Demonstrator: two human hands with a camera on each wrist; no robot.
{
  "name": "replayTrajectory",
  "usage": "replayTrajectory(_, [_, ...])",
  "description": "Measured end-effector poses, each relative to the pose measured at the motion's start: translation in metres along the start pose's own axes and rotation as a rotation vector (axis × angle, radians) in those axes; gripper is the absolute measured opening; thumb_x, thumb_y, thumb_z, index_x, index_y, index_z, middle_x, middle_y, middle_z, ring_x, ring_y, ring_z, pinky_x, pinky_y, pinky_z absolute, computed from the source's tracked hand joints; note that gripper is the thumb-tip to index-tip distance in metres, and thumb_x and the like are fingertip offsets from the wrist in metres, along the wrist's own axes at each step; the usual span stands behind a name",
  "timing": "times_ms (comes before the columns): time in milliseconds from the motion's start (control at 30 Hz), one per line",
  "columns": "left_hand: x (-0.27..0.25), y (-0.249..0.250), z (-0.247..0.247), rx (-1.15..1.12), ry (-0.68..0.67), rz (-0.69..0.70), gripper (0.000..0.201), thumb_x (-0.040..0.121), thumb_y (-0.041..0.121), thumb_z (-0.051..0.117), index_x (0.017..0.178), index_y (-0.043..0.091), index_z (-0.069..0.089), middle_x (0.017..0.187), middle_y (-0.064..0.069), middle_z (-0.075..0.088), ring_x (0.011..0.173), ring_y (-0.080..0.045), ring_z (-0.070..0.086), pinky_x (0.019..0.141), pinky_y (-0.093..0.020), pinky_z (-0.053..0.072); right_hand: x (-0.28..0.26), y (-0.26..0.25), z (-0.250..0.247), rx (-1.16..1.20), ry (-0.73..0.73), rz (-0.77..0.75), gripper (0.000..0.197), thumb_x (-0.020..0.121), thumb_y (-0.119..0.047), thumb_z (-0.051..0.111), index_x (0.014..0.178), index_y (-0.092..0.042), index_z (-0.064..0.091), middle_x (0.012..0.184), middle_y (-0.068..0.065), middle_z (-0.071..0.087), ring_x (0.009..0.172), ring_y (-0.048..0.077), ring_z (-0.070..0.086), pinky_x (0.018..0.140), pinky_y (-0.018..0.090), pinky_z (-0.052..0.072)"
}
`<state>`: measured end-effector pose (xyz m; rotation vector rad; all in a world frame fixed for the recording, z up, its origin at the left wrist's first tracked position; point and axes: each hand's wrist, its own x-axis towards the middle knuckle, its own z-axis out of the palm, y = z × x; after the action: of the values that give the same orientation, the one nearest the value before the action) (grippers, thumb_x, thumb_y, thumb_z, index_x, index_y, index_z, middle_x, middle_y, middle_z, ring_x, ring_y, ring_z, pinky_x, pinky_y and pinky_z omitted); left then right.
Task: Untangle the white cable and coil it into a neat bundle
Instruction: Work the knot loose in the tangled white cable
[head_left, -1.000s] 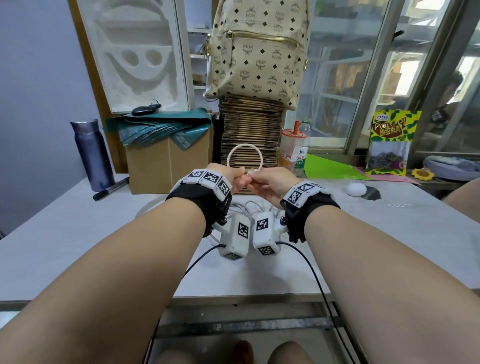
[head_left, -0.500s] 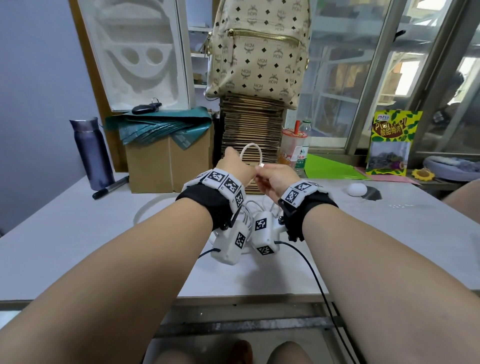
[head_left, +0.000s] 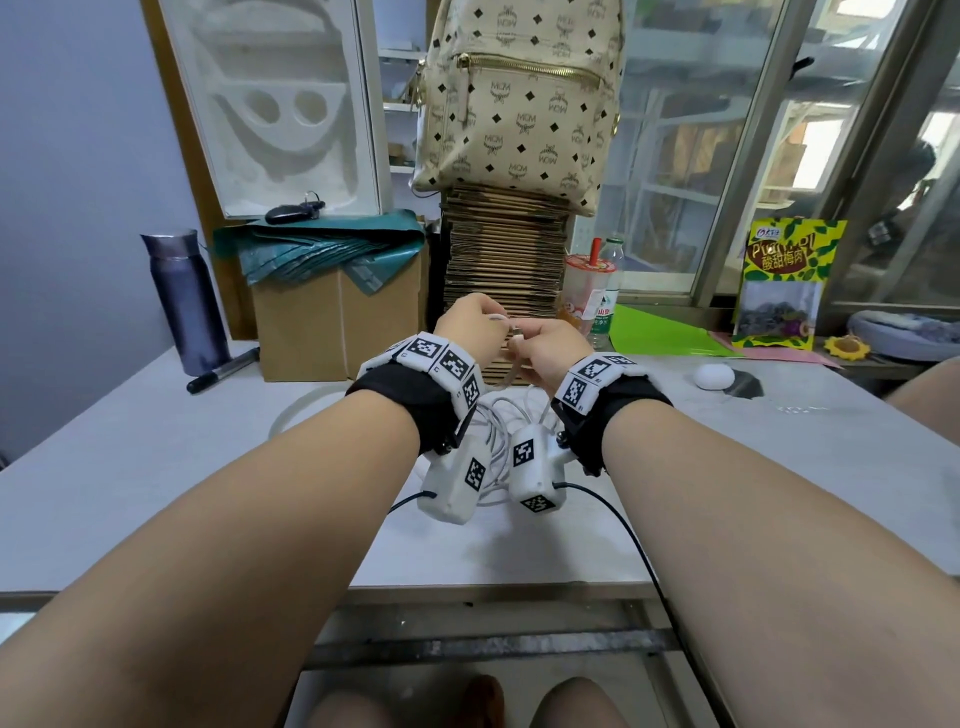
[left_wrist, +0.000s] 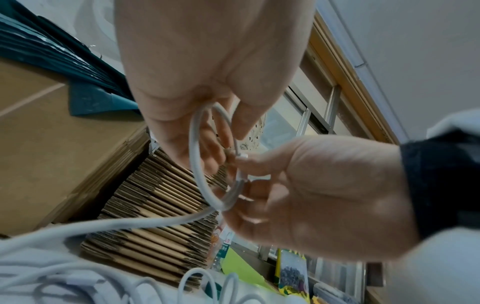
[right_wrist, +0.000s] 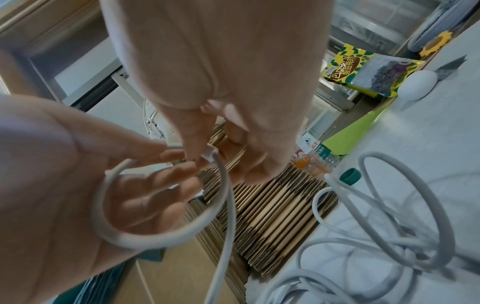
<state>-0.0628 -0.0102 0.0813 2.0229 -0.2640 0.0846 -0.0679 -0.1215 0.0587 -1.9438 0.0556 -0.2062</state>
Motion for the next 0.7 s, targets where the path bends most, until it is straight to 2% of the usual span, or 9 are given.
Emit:
replayTrajectory(33, [0.000, -0.001, 0.000, 0.007, 0.010, 0.001, 0.011, 0.089, 0.021, 0.055, 0.098, 0.020, 0.063, 0.104, -0.009, 0.069, 0.095, -0.026, 0.067, 0.084, -0.036, 0.055, -0.002, 0.000, 0.001, 0.070, -0.016, 0.011, 0.036, 0.090, 0.001, 0.045, 0.097, -0.020, 0.073, 0.076, 0.004, 0.068, 0.073, 0.017, 0.065, 0.072, 0.033, 0.053])
replayTrajectory(133, [0.002, -0.006, -0.004, 0.041, 0.039, 0.002, 0.013, 0.084, 0.027, 0.066, 0.093, 0.018, 0.065, 0.100, -0.007, 0.070, 0.083, -0.020, 0.064, 0.079, -0.032, 0.053, -0.005, 0.001, 0.002, 0.198, -0.030, 0.010, 0.030, 0.091, 0.008, 0.045, 0.109, -0.001, 0.067, 0.072, 0.008, 0.061, 0.062, 0.011, 0.058, 0.061, 0.022, 0.047])
replayTrajectory(267, [0.003, -0.007, -0.007, 0.150, 0.050, -0.002, 0.033, 0.081, 0.037, 0.070, 0.103, 0.013, 0.067, 0.098, -0.004, 0.069, 0.089, -0.019, 0.063, 0.077, -0.031, 0.049, -0.008, 0.001, 0.000, 0.300, -0.060, 0.016, 0.022, 0.089, 0.009, 0.052, 0.108, 0.008, 0.064, 0.075, 0.011, 0.060, 0.056, 0.010, 0.060, 0.049, 0.016, 0.049])
replayTrajectory(367, [0.001, -0.006, -0.006, 0.223, 0.023, -0.003, 0.035, 0.081, 0.041, 0.070, 0.103, 0.014, 0.070, 0.098, -0.005, 0.071, 0.089, -0.019, 0.065, 0.076, -0.030, 0.051, -0.009, 0.000, -0.003, 0.298, -0.099, 0.016, 0.025, 0.085, 0.011, 0.057, 0.109, 0.006, 0.065, 0.075, 0.009, 0.063, 0.055, 0.009, 0.064, 0.054, 0.018, 0.054])
replayTrajectory(433, [0.000, -0.005, -0.007, 0.262, -0.020, 0.006, 0.032, 0.082, 0.041, 0.069, 0.101, 0.015, 0.071, 0.096, -0.006, 0.072, 0.083, -0.018, 0.063, 0.069, -0.028, 0.049, -0.011, 0.000, -0.005, 0.280, -0.124, 0.003, 0.027, 0.083, 0.012, 0.059, 0.109, 0.005, 0.065, 0.078, 0.011, 0.064, 0.059, 0.011, 0.066, 0.059, 0.021, 0.058])
replayTrajectory(533, [-0.001, -0.004, -0.009, 0.299, -0.074, 0.009, 0.032, 0.082, 0.043, 0.067, 0.099, 0.016, 0.072, 0.087, -0.004, 0.070, 0.073, -0.015, 0.059, 0.058, -0.023, 0.042, -0.013, 0.000, -0.008, 0.221, -0.128, 0.003, 0.027, 0.082, 0.013, 0.061, 0.107, 0.005, 0.065, 0.075, 0.010, 0.063, 0.055, 0.009, 0.066, 0.052, 0.019, 0.053])
replayTrajectory(633, [-0.003, -0.004, -0.009, 0.291, -0.139, 0.005, 0.036, 0.085, 0.048, 0.062, 0.087, 0.012, 0.067, 0.067, -0.001, 0.066, 0.050, -0.009, 0.057, 0.044, -0.018, 0.042, -0.013, -0.001, -0.009, 0.105, -0.172, 0.010, 0.019, 0.081, 0.009, 0.064, 0.097, -0.001, 0.067, 0.083, 0.015, 0.065, 0.068, 0.019, 0.066, 0.066, 0.027, 0.056])
replayTrajectory(700, [-0.004, -0.003, -0.009, 0.250, -0.173, 0.003, 0.027, 0.089, 0.039, 0.060, 0.077, 0.015, 0.062, 0.066, -0.005, 0.068, 0.052, -0.011, 0.062, 0.049, -0.019, 0.051, -0.011, 0.000, -0.008, 0.093, -0.189, 0.036, 0.027, 0.079, 0.008, 0.066, 0.104, -0.003, 0.064, 0.086, 0.016, 0.066, 0.074, 0.024, 0.065, 0.072, 0.031, 0.055])
